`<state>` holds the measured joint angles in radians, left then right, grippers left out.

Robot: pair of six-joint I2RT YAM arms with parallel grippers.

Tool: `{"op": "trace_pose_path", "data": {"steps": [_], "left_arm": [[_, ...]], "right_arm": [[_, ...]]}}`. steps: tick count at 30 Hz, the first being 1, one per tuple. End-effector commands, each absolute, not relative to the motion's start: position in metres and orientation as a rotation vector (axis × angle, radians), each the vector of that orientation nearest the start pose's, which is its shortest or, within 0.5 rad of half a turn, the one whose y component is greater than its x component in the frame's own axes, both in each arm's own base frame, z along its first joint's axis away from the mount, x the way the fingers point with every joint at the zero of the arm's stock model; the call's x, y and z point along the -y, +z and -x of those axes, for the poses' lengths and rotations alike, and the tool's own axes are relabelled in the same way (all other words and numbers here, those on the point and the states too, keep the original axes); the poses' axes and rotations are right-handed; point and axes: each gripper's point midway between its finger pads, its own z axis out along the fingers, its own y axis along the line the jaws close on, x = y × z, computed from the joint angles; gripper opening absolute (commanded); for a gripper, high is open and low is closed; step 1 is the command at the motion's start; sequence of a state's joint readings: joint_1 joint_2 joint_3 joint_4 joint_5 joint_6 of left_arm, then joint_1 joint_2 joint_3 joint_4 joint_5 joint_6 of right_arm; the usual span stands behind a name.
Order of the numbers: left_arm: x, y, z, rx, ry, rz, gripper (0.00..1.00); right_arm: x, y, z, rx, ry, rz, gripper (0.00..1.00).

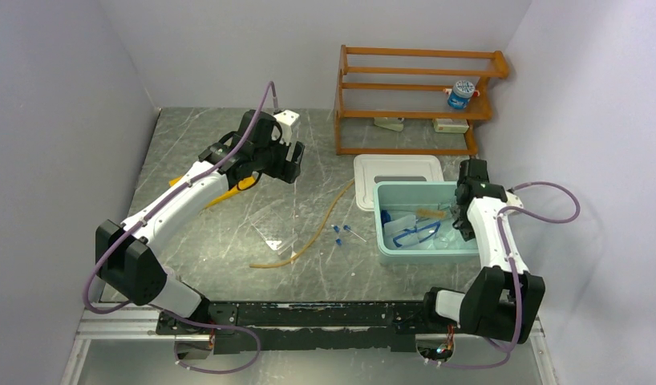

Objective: Organize the chemistry lab equipment

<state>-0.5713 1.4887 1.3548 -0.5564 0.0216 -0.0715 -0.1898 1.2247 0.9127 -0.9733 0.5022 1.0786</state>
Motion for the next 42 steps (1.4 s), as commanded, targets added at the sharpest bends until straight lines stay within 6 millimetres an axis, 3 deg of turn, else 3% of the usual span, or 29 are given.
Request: {"op": "trace_pose_path", "data": {"steps": [1, 5, 10, 15, 20, 23, 28, 31, 36, 42], "left_arm": [[0.232, 0.229, -0.348, -2.176, -0.367, -0.555, 0.83], [0.236, 0.231, -0.347, -2.172, -0.395, -0.552, 0.83], [0.243, 0.234, -0.346, -2.169, -0.448, -0.540, 0.82], [0.241, 0.235, -0.345, -2.176, -0.455, -0.477, 0.82], [0.237, 0.231, -0.341, -2.194, -0.460, -0.405, 0.79], [0.234, 0.230, -0.339, -2.197, -0.472, -0.354, 0.75], [0.214, 0.231, -0.340, -2.203, -0.395, -0.194, 0.70], [0.202, 0.232, -0.338, -2.215, -0.336, -0.125, 0.70], [0.185, 0.230, -0.331, -2.221, -0.282, -0.041, 0.72], [0.172, 0.236, -0.323, -2.211, -0.253, 0.016, 0.74]], "right_arm": [[0.115, 0.134, -0.227, -2.049, -0.526, -1.490, 0.53], [0.104, 0.175, -0.266, -2.055, -0.330, -1.260, 0.55], [0.058, 0.237, -0.308, -2.015, -0.131, -0.954, 0.58], [-0.034, 0.275, -0.330, -2.052, 0.012, -0.602, 0.59], [-0.116, 0.282, -0.334, -2.084, 0.169, -0.306, 0.59], [-0.165, 0.260, -0.329, -2.146, 0.225, -0.167, 0.59], [-0.236, 0.191, -0.315, -2.320, 0.242, 0.000, 0.58], [-0.268, 0.154, -0.304, -2.403, 0.206, 0.072, 0.57], [-0.288, 0.100, -0.294, -2.507, 0.145, 0.118, 0.56], [-0.299, 0.061, -0.295, -2.571, 0.125, 0.158, 0.50]]}}
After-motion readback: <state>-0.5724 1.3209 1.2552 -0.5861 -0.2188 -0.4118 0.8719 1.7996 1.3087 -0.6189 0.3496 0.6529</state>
